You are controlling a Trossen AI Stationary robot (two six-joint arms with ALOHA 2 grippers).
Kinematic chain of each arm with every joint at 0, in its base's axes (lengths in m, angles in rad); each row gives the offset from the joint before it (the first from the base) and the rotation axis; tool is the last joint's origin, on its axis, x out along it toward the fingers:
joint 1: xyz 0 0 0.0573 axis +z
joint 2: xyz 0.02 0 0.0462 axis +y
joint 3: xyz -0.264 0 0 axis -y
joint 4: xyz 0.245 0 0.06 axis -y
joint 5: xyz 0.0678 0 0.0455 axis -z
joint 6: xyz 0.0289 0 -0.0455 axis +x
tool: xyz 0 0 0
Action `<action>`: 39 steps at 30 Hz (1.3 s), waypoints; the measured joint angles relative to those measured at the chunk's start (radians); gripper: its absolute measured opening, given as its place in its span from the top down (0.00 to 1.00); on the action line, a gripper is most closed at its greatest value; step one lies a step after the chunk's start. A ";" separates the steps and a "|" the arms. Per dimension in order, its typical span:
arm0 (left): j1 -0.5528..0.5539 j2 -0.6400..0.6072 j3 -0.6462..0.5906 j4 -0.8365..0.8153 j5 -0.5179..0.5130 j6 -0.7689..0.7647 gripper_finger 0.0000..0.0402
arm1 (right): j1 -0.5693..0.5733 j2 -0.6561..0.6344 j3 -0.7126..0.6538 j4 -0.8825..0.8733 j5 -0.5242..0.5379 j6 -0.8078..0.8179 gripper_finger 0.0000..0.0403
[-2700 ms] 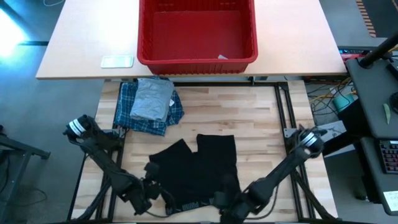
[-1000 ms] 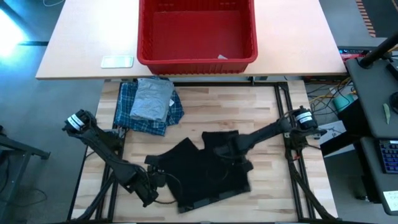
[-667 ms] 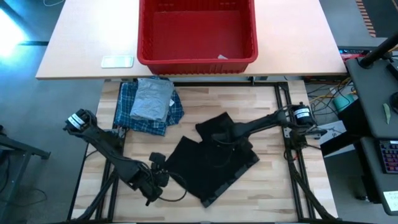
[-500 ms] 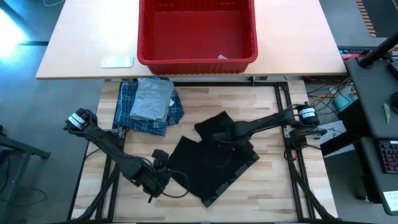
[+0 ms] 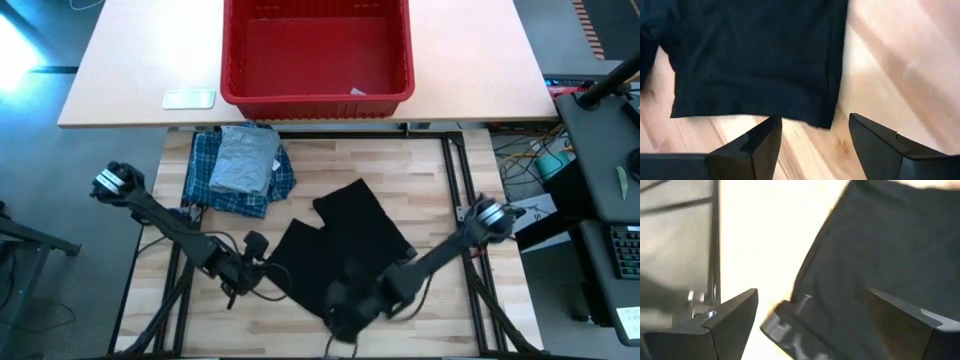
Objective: Fold Laundry from Bin
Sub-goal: Fold the black underwear
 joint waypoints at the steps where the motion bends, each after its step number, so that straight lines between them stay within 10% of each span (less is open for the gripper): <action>1: 0.000 -0.012 -0.026 0.015 0.000 0.020 0.46 | 0.016 0.047 0.052 -0.037 0.026 0.080 0.13; 13: 0.018 -0.030 -0.149 0.165 0.008 0.120 0.47 | 0.067 0.577 0.810 -0.722 -0.114 0.728 0.18; 39: 0.072 0.084 -0.180 0.325 0.057 0.200 0.60 | 0.049 0.538 0.667 -0.582 -0.213 0.697 0.34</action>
